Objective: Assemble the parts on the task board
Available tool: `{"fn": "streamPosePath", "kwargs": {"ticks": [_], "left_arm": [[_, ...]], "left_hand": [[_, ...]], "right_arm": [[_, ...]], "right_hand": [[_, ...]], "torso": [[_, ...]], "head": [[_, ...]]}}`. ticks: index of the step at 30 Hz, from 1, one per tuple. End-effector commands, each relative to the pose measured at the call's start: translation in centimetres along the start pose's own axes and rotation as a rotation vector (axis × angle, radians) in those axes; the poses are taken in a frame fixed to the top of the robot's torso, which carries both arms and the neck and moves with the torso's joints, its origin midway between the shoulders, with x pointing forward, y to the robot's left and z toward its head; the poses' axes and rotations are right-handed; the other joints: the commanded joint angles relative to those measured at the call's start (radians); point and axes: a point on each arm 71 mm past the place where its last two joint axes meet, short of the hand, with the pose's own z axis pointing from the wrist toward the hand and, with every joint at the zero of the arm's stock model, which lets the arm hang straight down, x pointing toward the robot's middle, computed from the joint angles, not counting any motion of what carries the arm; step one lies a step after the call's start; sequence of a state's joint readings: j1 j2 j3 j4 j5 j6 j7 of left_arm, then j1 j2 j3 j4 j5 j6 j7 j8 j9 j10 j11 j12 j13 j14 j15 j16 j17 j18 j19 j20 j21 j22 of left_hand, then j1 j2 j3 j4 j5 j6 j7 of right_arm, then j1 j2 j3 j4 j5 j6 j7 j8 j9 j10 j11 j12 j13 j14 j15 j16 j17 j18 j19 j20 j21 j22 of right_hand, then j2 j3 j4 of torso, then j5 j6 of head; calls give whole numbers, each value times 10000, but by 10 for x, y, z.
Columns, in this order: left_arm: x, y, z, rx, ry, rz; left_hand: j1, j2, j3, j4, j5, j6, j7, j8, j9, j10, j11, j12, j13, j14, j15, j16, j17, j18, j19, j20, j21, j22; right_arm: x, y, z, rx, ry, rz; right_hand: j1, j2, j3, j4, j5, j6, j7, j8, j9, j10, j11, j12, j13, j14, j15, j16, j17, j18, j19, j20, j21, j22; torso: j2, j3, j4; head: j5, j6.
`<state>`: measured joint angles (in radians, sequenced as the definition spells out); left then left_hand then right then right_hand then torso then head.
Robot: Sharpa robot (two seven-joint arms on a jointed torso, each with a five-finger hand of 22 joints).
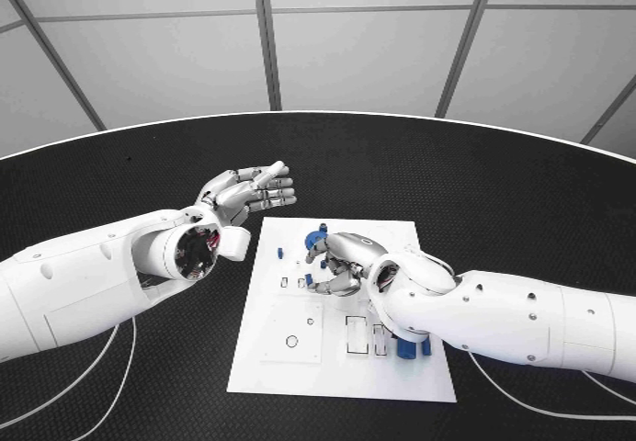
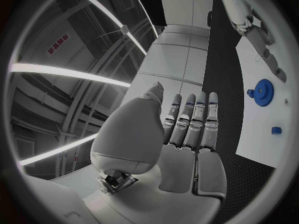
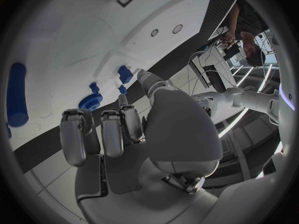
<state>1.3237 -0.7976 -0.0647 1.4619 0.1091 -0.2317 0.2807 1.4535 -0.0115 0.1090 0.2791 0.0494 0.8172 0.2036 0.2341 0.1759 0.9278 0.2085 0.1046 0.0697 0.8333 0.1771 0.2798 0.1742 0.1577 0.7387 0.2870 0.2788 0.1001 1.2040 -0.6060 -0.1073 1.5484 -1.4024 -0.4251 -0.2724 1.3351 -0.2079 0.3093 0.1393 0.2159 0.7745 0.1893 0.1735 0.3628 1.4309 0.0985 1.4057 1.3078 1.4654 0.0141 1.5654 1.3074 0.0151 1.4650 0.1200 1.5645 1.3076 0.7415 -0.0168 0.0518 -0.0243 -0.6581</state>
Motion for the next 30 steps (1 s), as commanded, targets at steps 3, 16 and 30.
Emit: {"fn": "streamPosePath", "kwargs": {"ticks": [3, 16, 30], "left_arm": [[-5, 5, 3, -751, 1047, 725], [-18, 25, 4, -3441, 2182, 4046], [-6, 48, 11, -6439, 2323, 7866]], "left_hand": [[356, -129, 244, -19, 29, 701, 148, 283, 102, 1445, -529, 431, 97, 2425, -770, 1320, 708, 292, 1693, -457, 1071, 433], [48, -950, 1613, 35, 22, 1609, -694, 768, 771, 3879, -1559, 1292, 1146, 6390, -1999, 8470, 7623, 220, 4627, -2151, 4992, 2502], [-2883, -901, 1436, 73, 23, 344, -1044, 3679, 3909, 2546, -1842, 8790, 8127, 7043, -2176, 12304, 12782, -562, 5837, -2313, 10786, 9535]], "right_arm": [[-25, -15, -26, 132, -276, 2077], [-85, -64, -91, 740, -1492, 4621], [-105, -95, -115, 1547, -2713, 4513]], "right_hand": [[326, 149, -33, 116, 190, 341, -82, 205, -41, -115, -49, -166, 950, 939, 41, -125, 2170, -13, 793, 15, -380, 2234], [140, 115, 67, 554, 761, 978, -261, 575, -115, 38, -220, -64, 1011, 899, -120, -205, 2010, 36, 701, -141, -561, 2088], [103, 115, 42, 652, 827, 1068, -289, 631, -126, 53, -245, -65, 1007, 875, -143, -249, 1917, 56, 664, -162, -634, 2027]], "torso": [[-172, 54, -153], [-537, 184, -384], [-660, 238, -379]], "head": [[82, 4], [235, -171], [383, -401]]}}
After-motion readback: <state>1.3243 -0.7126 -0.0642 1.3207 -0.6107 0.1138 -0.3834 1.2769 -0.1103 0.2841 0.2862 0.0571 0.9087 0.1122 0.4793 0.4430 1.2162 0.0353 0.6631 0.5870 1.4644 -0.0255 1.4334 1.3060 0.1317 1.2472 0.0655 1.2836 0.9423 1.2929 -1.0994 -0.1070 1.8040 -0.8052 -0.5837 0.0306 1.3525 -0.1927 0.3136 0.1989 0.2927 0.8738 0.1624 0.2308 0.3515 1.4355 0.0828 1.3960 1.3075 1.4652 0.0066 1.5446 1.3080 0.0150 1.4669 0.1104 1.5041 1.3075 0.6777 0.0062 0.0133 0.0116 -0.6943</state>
